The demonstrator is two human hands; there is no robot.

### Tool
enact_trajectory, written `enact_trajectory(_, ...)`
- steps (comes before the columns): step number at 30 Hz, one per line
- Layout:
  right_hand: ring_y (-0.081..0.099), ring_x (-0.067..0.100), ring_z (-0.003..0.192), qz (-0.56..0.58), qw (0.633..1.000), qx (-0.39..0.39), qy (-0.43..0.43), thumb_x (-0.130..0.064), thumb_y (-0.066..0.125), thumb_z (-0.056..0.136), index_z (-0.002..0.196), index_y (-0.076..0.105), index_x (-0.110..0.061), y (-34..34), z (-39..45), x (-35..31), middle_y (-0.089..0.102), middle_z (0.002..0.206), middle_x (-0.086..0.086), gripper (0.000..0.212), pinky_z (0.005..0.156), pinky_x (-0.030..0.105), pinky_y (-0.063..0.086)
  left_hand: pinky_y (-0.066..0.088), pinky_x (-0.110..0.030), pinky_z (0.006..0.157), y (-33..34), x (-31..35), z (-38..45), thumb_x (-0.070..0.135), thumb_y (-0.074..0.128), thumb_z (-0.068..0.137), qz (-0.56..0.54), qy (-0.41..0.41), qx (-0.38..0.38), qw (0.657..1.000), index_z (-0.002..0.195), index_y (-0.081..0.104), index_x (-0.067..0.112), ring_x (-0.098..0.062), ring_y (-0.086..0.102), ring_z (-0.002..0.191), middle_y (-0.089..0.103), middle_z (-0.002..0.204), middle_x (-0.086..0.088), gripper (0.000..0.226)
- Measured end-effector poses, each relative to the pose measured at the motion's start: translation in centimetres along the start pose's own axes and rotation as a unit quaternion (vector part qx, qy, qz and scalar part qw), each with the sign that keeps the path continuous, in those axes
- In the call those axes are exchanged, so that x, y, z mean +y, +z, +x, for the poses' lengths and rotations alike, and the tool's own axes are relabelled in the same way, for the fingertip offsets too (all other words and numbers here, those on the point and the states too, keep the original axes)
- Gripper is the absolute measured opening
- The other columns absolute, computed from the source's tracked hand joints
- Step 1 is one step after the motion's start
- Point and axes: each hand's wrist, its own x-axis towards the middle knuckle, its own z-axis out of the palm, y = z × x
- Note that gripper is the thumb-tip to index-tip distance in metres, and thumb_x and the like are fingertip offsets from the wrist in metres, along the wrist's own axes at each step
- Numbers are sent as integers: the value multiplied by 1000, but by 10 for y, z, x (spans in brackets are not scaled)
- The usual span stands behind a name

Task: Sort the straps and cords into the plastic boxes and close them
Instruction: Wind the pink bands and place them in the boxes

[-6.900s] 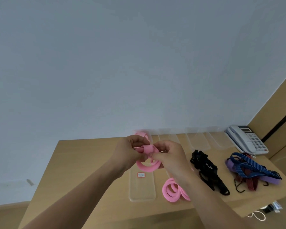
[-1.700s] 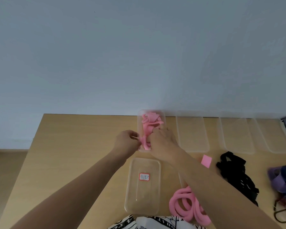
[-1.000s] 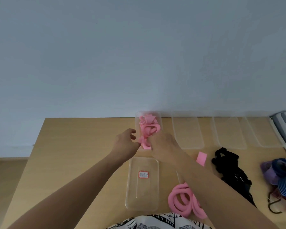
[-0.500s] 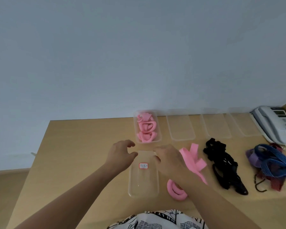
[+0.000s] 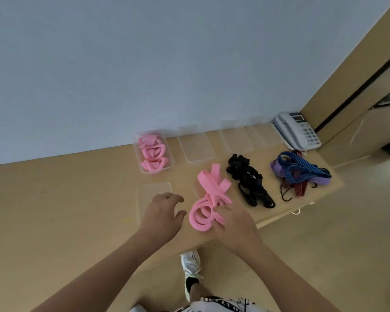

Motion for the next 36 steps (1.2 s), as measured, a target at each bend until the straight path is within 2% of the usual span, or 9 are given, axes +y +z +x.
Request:
enact_trajectory(5,57,22,94,13,1000,26,5,-29,59,93,118,69,-21,-9,-3,34,67,107,2,29,74,28,39,36,-31,99,11,20,5,31,70,92,28,4,-9,1000,126,68,20,-24,55,123,66,129,-1,36)
enact_trajectory(9,56,23,99,19,1000,-5,-20,-33,57,92,116,67,-23,-7,10,62,65,109,0,28,78,28,39,34,-29,95,19,35,15,32,69,92,44,-25,-4,999,126,68,21,-22,53,125,65,129,1,36)
enact_trajectory(16,45,20,118,12,990,-71,-125,-53,63,89,123,65,-21,13,39,82,48,134,-2,47,98,30,41,38,-27,95,39,63,23,25,69,90,50,-63,-34,996,125,69,20,-22,54,122,66,126,1,35)
enact_trajectory(21,46,20,111,47,976,-119,-178,-47,67,84,98,76,-21,5,64,97,58,109,0,30,90,26,40,44,-34,96,43,84,31,12,67,87,37,-67,-54,996,125,69,17,-23,58,116,68,122,-1,39)
enact_trajectory(25,54,20,88,128,965,-50,-225,-43,48,90,80,69,-10,-22,84,96,62,84,3,40,72,21,33,44,-26,93,45,103,46,0,61,77,26,-23,-58,998,125,69,14,-23,60,113,69,124,0,50)
enact_trajectory(27,54,21,91,155,965,-41,-206,-31,48,100,90,66,-13,-38,95,95,59,94,3,28,74,25,35,43,-24,88,43,114,55,6,64,79,7,-36,-33,999,125,67,18,-17,61,108,70,120,4,47)
enact_trajectory(31,57,14,87,263,944,11,-197,-15,53,101,99,70,-15,-74,116,91,66,94,-2,17,79,28,43,47,-32,72,32,136,79,11,71,88,-83,-73,73,991,94,69,16,-11,64,81,72,86,7,9)
enact_trajectory(34,63,4,80,353,914,72,-187,-17,62,96,96,72,-18,-101,129,86,69,84,-14,10,73,16,47,54,-39,75,17,153,93,2,69,91,-187,-108,127,968,88,67,7,-23,70,80,74,79,-7,5)
enact_trajectory(36,64,0,82,403,894,83,-176,-22,66,94,98,73,-23,-116,136,86,71,86,-16,9,70,10,46,58,-37,74,6,163,98,-2,66,92,-250,-120,153,949,91,67,5,-20,73,76,75,77,-7,7)
